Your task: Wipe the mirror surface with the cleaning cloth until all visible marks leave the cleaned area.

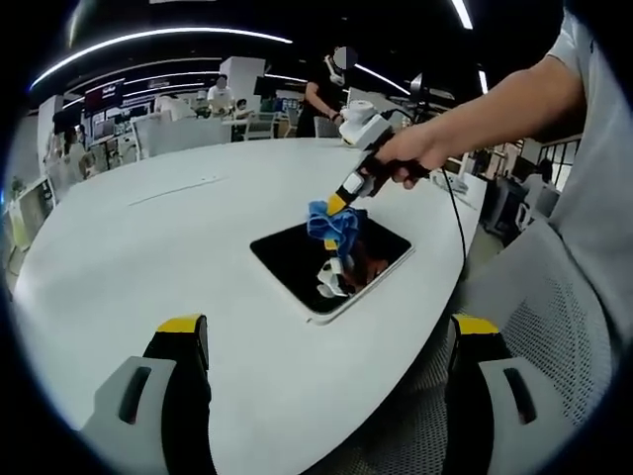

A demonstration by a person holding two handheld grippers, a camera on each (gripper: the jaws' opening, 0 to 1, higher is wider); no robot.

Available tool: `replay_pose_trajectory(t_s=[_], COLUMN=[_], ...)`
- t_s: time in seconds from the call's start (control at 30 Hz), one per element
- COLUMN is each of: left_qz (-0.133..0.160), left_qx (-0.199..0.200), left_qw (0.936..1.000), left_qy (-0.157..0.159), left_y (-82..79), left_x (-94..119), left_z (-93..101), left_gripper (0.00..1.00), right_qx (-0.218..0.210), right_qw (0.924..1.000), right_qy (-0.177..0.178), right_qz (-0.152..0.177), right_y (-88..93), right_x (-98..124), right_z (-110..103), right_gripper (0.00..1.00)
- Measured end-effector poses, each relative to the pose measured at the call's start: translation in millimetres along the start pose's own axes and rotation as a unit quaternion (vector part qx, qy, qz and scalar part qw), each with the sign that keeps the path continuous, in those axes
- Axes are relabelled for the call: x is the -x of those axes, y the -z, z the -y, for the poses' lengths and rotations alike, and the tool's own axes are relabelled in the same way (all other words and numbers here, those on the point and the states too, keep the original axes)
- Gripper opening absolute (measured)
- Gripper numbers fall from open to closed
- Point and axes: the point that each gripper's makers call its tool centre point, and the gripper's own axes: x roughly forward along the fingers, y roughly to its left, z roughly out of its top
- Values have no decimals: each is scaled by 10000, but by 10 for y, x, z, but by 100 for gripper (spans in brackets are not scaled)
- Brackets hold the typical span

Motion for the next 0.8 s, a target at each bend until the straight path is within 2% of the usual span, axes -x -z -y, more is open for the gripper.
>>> replay_pose_trajectory(t_s=[0.37,0.8], left_qz=[120,18], left_qx=[135,188], left_qw=[9998,9998], left_qy=[14,31], left_y=[-63,-12], left_x=[12,-5], left_z=[8,1], left_gripper=[99,99], right_qx=[16,-102], right_qw=[9999,9999], right_qy=[99,113], right_qz=[5,45], right_y=[28,34], right_x=[45,36], right_z=[95,115], right_gripper=[0,0])
